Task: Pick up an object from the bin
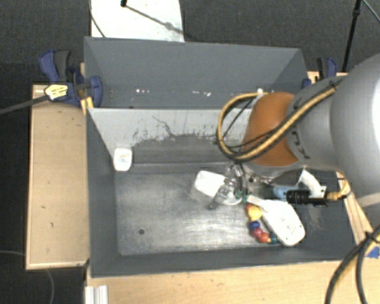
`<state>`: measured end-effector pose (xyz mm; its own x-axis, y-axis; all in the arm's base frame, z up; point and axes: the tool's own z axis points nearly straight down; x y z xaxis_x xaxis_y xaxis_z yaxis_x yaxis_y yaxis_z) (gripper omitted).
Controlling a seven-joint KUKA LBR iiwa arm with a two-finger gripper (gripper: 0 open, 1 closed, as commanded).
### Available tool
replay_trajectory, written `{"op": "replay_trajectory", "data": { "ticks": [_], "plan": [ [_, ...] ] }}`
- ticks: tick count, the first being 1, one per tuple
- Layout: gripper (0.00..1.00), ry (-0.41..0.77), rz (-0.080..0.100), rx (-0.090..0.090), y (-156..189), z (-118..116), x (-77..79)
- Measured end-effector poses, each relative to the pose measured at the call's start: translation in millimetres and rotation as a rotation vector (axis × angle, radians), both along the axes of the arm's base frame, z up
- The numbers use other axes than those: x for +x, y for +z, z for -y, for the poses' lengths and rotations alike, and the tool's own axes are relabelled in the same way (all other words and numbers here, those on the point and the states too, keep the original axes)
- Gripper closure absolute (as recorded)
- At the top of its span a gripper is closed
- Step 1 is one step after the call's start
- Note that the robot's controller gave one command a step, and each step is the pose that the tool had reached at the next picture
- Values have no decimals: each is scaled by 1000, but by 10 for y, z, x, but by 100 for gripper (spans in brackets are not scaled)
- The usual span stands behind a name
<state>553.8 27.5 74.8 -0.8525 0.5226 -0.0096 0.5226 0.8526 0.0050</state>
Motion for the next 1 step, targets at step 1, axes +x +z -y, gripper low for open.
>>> {"op": "replay_trajectory", "data": {
  "ticks": [1],
  "plan": [
    [100, 0, 0, 0, 0, 0, 0]
  ]
}}
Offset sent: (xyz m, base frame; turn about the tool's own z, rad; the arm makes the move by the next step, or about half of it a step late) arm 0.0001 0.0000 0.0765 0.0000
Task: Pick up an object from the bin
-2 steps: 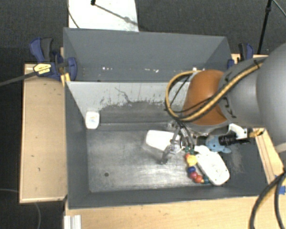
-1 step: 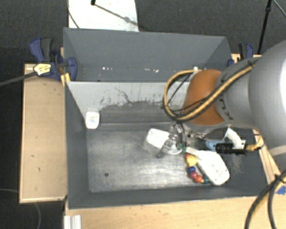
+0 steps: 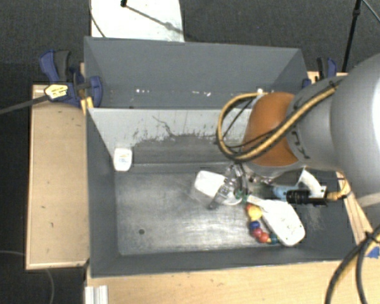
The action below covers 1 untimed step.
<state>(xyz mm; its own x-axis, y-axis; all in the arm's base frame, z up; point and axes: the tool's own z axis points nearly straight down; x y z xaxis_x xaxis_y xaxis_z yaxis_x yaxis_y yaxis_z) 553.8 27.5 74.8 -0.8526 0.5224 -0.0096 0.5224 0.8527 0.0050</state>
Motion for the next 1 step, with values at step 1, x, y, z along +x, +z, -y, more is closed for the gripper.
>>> {"op": "replay_trajectory", "data": {
  "ticks": [1],
  "plan": [
    [100, 1, -3, 0, 25, 0, -12]
  ]
}}
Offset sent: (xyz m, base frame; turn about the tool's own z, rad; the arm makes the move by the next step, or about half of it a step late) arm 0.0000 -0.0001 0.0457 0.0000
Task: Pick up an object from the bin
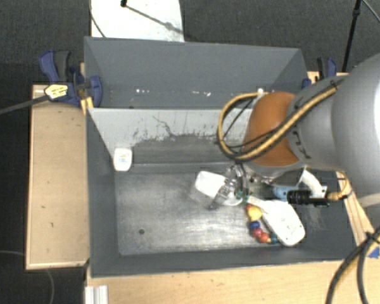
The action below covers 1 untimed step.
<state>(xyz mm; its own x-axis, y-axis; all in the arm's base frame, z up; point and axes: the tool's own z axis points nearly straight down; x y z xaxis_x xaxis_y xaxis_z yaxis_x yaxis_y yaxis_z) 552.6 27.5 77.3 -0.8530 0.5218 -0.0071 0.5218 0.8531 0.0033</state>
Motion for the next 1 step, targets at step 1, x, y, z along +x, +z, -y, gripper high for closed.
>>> {"op": "replay_trajectory", "data": {
  "ticks": [1],
  "plan": [
    [100, 2, -13, 1, 178, -2, -29]
  ]
}}
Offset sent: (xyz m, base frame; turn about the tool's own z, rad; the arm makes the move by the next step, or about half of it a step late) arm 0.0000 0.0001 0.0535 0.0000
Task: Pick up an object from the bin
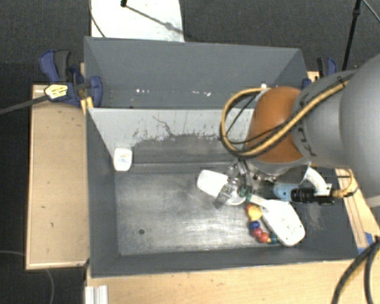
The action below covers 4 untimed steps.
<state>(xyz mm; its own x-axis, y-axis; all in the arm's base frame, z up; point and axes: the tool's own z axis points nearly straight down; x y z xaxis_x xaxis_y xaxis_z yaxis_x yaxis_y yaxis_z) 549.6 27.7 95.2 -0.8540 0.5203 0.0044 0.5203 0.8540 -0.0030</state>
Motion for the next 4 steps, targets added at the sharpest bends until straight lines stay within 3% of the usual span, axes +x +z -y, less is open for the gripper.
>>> {"op": "replay_trajectory", "data": {
  "ticks": [1, 4],
  "plan": [
    [100, 1, 8, 1, 146, -1, 29],
    [100, 5, 10, 1, 407, 0, 27]
  ]
}}
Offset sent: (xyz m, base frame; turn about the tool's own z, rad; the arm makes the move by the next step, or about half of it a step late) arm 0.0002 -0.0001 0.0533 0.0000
